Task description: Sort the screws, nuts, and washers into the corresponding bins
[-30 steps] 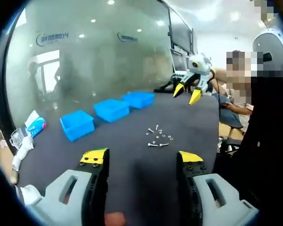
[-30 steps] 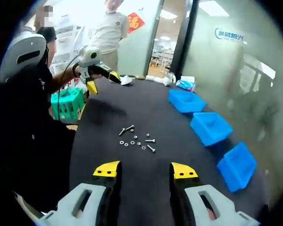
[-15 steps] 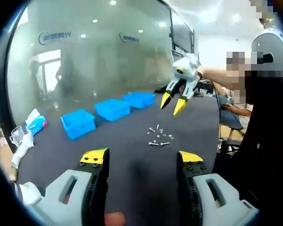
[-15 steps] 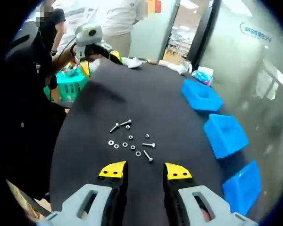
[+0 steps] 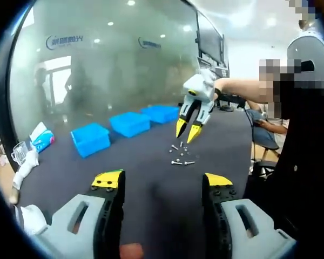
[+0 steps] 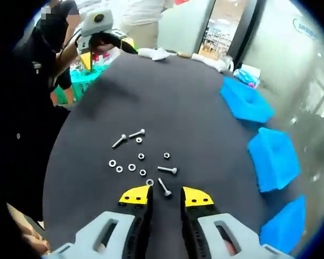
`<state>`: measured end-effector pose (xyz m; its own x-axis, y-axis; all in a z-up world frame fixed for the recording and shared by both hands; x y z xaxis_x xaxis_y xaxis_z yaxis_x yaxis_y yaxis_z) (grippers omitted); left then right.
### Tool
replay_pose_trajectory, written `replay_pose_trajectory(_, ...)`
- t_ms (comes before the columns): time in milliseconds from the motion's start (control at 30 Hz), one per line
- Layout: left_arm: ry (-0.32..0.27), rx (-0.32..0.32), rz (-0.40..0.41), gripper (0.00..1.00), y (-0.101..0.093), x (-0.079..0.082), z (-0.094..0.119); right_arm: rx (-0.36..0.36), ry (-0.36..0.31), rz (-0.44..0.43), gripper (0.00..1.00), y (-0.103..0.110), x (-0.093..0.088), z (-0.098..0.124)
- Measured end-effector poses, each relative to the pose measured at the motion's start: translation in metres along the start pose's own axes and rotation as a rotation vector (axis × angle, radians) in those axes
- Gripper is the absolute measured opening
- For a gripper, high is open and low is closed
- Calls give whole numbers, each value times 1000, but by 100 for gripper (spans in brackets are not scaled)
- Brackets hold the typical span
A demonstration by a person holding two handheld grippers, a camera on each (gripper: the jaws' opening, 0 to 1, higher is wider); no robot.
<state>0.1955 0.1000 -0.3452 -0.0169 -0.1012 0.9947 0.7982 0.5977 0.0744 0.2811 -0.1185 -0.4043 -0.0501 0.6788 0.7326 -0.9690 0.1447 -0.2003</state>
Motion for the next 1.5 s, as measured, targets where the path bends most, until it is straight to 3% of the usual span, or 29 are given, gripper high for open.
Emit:
replay_pose_trajectory(300,-2,15,6,56,1,-1,3,28,15,-70,12,-4,-8,-7)
replay_pose_trajectory(467,-5,18,7,56,0,-1,3,40,12,-115,4,1,-9,-6)
replay_pose_trajectory(933,-17,27,12,55,2,0,4,-46,-56,-144,3,3,-6,2)
replay_pose_trajectory(1067,-28,33,13,55,2,2,4,-74,-95,-159,3,3,-2,8)
replay_pose_trajectory(1267,-45,52,16,55,7,4,6,-170,-238,-208,3,-1,9,26)
replay_pose_trajectory(1500,-81,91,19,55,15,9,8,-378,-436,-236,3,-8,15,68)
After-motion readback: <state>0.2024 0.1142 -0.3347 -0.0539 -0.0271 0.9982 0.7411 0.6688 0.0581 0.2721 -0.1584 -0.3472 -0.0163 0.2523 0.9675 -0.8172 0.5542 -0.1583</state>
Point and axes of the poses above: the point that each gripper's makers call its tool centre point, and the gripper's own axes: z roughly backward along the fingers, y roughly to its left, x roughly out of its top, the point moved 3 cm from there along z, roughly backward along the fingers, and after that the axes turned 13 degrees about -y, right-handed, at the moved point
